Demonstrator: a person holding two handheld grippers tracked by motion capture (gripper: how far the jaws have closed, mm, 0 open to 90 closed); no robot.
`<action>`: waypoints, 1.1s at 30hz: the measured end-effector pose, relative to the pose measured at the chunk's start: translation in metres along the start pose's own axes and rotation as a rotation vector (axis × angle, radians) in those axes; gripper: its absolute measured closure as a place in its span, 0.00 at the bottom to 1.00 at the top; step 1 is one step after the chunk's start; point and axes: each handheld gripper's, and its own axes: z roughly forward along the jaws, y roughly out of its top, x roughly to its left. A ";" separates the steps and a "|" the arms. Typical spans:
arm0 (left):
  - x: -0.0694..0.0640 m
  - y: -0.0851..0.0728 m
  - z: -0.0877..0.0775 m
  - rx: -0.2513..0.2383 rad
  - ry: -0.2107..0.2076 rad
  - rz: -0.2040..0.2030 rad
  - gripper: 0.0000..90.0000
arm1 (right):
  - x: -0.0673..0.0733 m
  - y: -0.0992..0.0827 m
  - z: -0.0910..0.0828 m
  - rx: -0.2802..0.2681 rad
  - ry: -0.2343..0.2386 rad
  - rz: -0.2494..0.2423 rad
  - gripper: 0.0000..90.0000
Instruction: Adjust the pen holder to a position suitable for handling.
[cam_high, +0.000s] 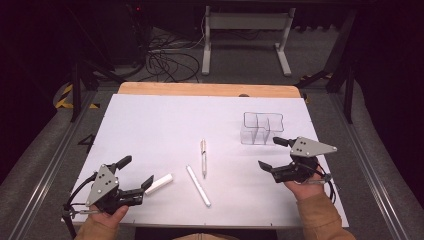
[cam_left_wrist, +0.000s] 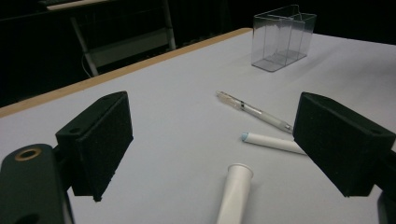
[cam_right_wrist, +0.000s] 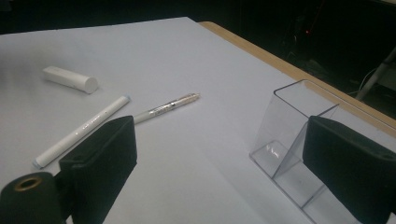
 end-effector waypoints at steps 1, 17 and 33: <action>0.000 0.000 0.000 0.000 0.001 0.000 0.14 | -0.001 0.001 0.000 0.000 0.001 0.003 0.11; 0.000 0.000 0.001 0.002 0.001 0.002 0.14 | -0.013 0.009 0.004 0.103 -0.032 -0.043 0.21; 0.001 0.000 0.001 0.006 -0.003 0.004 0.14 | -0.035 0.030 0.019 0.217 -0.041 -0.079 0.30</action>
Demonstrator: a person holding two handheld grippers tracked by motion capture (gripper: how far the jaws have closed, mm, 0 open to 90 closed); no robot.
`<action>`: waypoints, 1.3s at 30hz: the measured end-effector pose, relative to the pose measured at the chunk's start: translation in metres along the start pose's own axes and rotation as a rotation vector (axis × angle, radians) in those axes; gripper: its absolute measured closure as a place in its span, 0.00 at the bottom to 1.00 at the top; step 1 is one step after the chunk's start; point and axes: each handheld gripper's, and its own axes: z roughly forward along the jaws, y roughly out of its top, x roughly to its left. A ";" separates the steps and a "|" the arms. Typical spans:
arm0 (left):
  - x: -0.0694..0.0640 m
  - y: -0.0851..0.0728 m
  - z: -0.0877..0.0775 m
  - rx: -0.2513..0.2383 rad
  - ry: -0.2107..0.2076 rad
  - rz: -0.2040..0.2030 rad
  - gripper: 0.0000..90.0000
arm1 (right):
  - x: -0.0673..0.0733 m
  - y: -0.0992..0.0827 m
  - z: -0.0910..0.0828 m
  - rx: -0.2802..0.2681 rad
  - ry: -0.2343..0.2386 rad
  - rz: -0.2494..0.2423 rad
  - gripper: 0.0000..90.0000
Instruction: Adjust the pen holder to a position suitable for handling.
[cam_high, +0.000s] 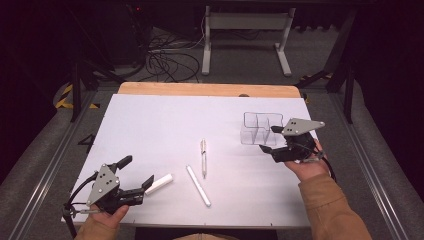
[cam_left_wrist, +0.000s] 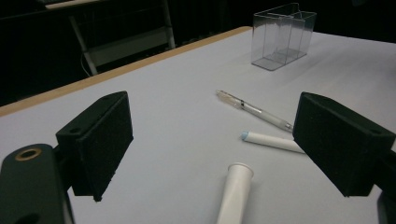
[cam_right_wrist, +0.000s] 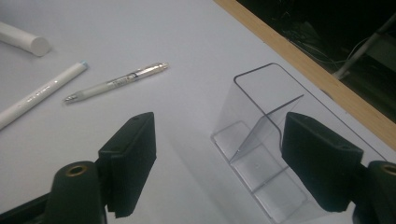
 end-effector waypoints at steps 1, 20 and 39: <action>0.000 0.000 0.000 0.000 0.000 0.000 0.14 | 0.000 0.000 0.000 0.000 0.000 0.000 0.30; 0.000 0.000 0.000 0.004 0.001 -0.001 0.14 | -0.026 0.012 0.023 0.090 0.004 -0.018 0.36; 0.001 0.000 0.001 0.003 -0.001 -0.005 0.14 | -0.042 0.016 0.036 0.132 0.009 -0.022 0.40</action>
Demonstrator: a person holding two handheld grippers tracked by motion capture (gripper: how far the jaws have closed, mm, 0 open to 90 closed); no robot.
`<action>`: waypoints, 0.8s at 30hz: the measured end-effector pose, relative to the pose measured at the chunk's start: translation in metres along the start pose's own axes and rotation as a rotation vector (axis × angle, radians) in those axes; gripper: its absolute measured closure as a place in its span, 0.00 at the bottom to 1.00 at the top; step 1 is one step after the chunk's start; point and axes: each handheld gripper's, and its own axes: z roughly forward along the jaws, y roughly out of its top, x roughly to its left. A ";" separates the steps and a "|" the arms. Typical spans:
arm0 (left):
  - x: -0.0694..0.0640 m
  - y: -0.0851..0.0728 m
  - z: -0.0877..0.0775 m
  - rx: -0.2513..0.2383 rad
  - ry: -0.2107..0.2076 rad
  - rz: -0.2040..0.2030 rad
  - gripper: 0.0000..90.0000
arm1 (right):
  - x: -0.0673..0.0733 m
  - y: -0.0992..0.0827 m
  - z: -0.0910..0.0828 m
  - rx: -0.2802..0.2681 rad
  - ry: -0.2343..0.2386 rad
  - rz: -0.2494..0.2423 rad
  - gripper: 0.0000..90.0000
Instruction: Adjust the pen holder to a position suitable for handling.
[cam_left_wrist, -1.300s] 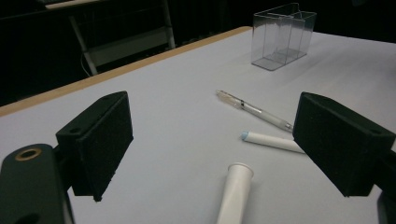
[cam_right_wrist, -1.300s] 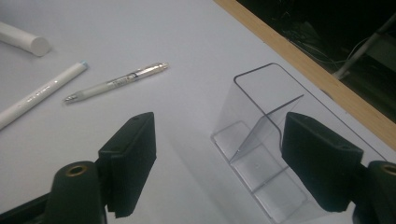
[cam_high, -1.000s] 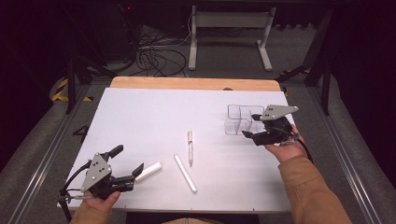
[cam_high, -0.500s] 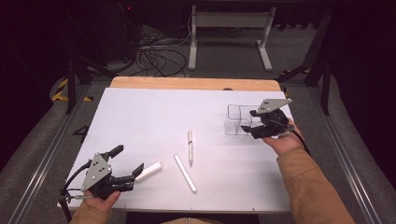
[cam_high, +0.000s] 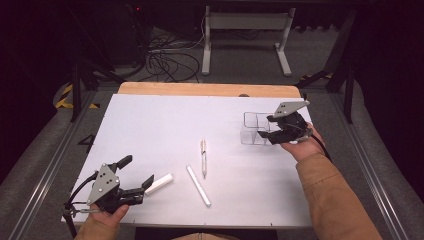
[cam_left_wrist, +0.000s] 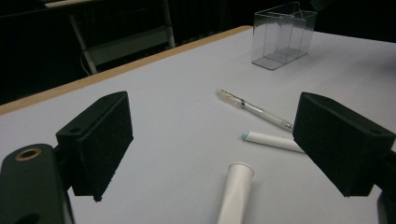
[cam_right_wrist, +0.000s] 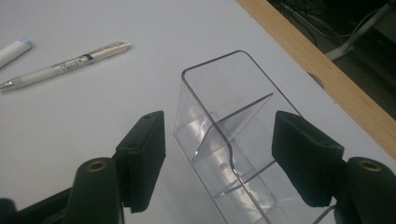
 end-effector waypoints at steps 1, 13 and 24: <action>0.000 0.000 0.000 0.000 0.000 0.000 0.14 | -0.001 0.000 0.002 0.008 0.002 0.002 0.41; 0.000 0.000 0.001 0.002 0.000 0.003 0.14 | -0.008 0.001 0.020 0.120 0.021 -0.052 0.53; 0.000 0.000 0.000 0.005 0.001 0.002 0.15 | -0.010 -0.001 0.034 0.165 0.043 -0.062 0.61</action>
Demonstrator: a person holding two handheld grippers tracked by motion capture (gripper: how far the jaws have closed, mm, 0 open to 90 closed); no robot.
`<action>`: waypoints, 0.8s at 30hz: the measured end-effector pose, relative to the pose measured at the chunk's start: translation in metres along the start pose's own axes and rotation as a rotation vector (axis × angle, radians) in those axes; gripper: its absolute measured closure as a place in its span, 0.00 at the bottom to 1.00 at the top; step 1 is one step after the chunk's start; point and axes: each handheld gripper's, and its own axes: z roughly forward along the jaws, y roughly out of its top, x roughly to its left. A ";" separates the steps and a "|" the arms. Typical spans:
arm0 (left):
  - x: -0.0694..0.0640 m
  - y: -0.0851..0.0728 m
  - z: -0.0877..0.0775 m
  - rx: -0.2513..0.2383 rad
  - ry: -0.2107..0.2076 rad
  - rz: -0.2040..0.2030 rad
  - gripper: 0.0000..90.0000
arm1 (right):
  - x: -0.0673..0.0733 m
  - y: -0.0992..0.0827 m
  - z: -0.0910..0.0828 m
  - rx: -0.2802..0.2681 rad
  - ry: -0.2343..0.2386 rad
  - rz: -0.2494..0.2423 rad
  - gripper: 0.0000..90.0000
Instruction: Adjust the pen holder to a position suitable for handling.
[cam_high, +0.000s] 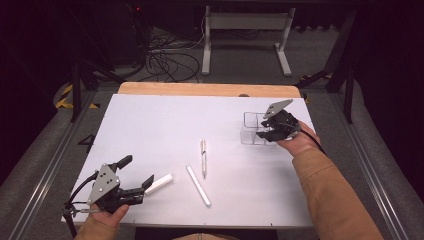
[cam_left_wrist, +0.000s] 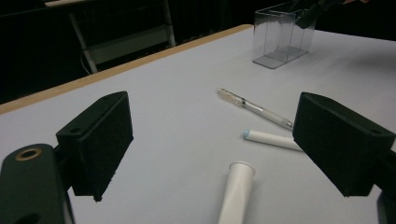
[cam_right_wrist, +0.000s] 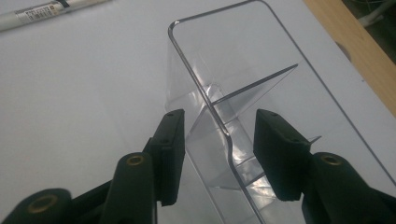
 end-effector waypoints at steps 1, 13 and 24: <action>0.000 0.000 0.000 0.000 0.000 0.000 0.15 | 0.000 0.000 0.002 0.001 0.005 0.005 0.61; 0.000 0.000 0.001 0.001 0.000 -0.002 0.15 | 0.001 0.001 0.022 0.068 0.030 -0.008 0.61; 0.001 -0.001 0.001 0.003 0.000 -0.001 0.15 | 0.003 0.002 0.036 0.111 0.028 -0.020 0.62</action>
